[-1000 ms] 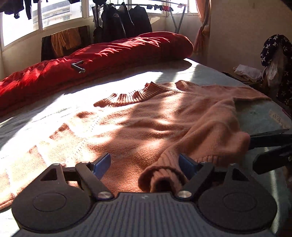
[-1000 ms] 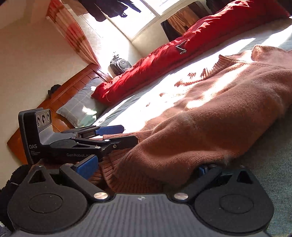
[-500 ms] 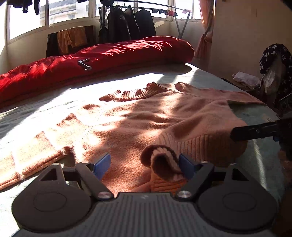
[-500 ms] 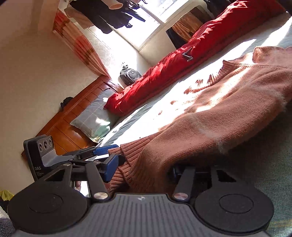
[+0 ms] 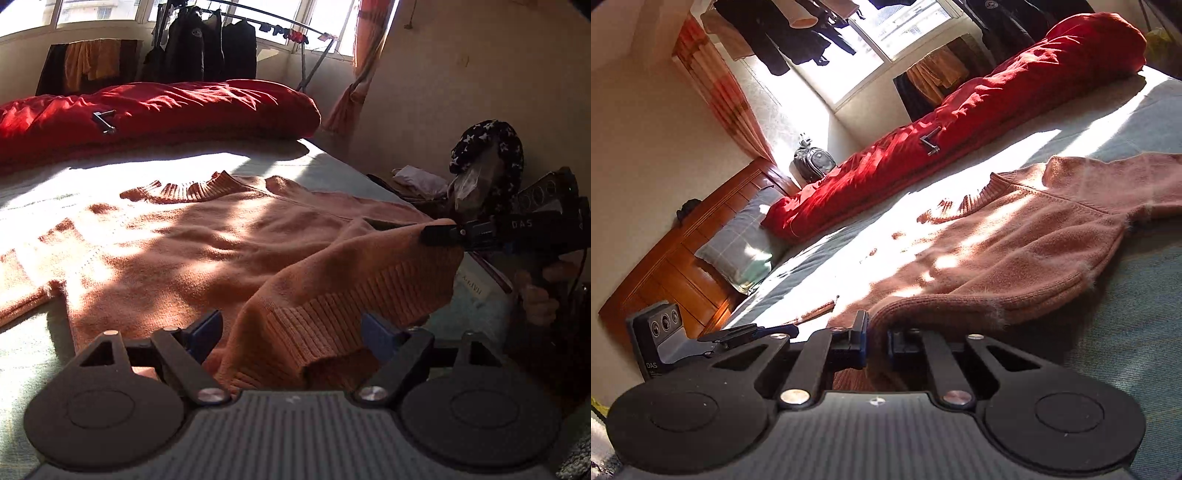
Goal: Fold clothes
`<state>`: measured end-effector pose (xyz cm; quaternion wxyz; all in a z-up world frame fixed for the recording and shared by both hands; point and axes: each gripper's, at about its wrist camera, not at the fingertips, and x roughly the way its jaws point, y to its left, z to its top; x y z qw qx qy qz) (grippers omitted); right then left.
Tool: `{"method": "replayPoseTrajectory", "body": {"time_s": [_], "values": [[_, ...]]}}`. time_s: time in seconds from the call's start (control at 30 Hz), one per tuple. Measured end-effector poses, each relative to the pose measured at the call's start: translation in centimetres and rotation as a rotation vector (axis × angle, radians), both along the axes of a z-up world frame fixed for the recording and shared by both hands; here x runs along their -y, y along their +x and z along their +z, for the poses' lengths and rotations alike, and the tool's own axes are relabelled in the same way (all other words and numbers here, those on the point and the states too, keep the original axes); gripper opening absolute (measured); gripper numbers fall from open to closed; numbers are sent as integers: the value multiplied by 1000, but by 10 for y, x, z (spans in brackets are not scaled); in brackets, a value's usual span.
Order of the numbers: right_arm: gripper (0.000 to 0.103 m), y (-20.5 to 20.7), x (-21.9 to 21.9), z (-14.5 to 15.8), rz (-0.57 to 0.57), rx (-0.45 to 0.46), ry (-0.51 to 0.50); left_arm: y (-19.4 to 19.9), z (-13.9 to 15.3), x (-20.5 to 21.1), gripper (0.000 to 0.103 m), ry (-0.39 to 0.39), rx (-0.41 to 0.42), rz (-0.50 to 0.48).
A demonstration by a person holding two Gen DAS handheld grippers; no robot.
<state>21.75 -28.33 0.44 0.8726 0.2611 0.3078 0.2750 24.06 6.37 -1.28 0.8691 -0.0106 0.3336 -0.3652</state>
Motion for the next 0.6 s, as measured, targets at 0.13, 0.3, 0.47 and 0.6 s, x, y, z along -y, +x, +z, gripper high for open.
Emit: {"method": "replayPoseTrajectory", "body": {"time_s": [0.13, 0.3, 0.47, 0.6], "values": [[10, -21, 25, 9, -69, -53, -26, -7, -1, 10, 83, -23, -7, -61], [10, -41, 56, 7, -183, -139, -51, -5, -11, 21, 83, -3, -20, -71], [12, -36, 65, -30, -272, -339, -211, -6, -18, 25, 83, 64, -21, -54], [30, -41, 76, -62, -305, -459, -175, -10, -23, 23, 83, 105, -25, -40]]}}
